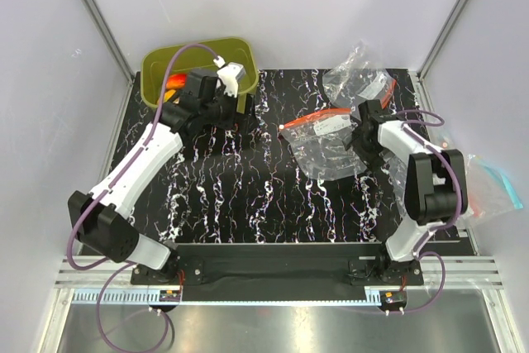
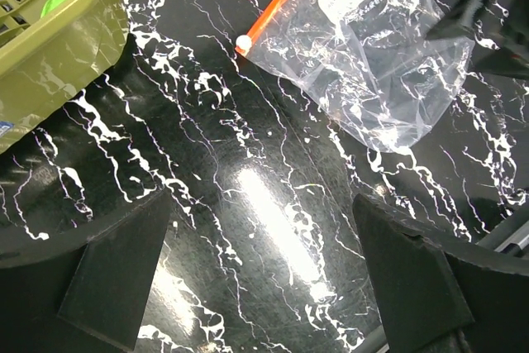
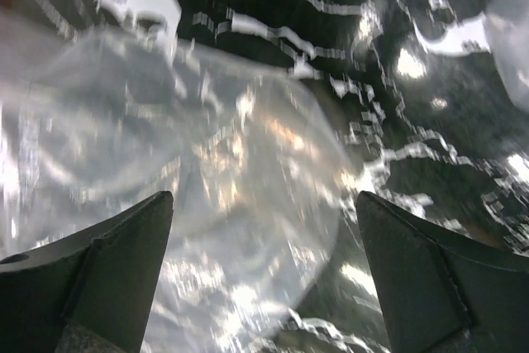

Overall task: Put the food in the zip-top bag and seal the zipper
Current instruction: Move the zipper food storage bag to the center of the board, then pick up the zipper food storage bag at the center of the board.

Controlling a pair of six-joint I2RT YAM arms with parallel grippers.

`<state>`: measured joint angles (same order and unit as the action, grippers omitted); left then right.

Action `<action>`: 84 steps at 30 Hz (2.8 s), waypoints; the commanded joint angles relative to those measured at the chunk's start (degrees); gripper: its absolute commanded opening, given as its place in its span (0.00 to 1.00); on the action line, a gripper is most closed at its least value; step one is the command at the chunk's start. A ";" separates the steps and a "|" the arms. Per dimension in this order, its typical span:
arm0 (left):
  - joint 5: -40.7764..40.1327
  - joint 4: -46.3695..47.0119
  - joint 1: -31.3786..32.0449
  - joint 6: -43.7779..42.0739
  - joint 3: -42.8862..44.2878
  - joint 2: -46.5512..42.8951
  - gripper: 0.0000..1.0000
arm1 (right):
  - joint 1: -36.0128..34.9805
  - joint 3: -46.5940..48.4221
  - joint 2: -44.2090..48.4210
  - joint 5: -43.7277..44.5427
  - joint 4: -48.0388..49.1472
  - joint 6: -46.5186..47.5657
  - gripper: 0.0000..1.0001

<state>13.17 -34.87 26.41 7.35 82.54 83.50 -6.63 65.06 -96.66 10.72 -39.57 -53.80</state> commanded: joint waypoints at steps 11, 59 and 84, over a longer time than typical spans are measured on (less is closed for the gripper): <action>2.13 -0.46 -0.13 0.29 -1.59 -5.37 0.99 | -2.85 2.62 -2.23 6.86 12.93 12.98 0.06; -22.66 -4.94 -2.77 -0.75 -15.57 -31.82 0.99 | -41.35 46.12 -26.38 18.99 -28.98 10.21 0.80; -25.21 -3.27 1.45 -4.19 -16.89 -31.56 0.99 | -44.96 48.85 -34.47 26.01 -33.02 7.22 0.58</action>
<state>-10.76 -41.04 27.77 4.29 65.84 52.14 -51.48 114.74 -132.25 33.28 -71.79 -44.62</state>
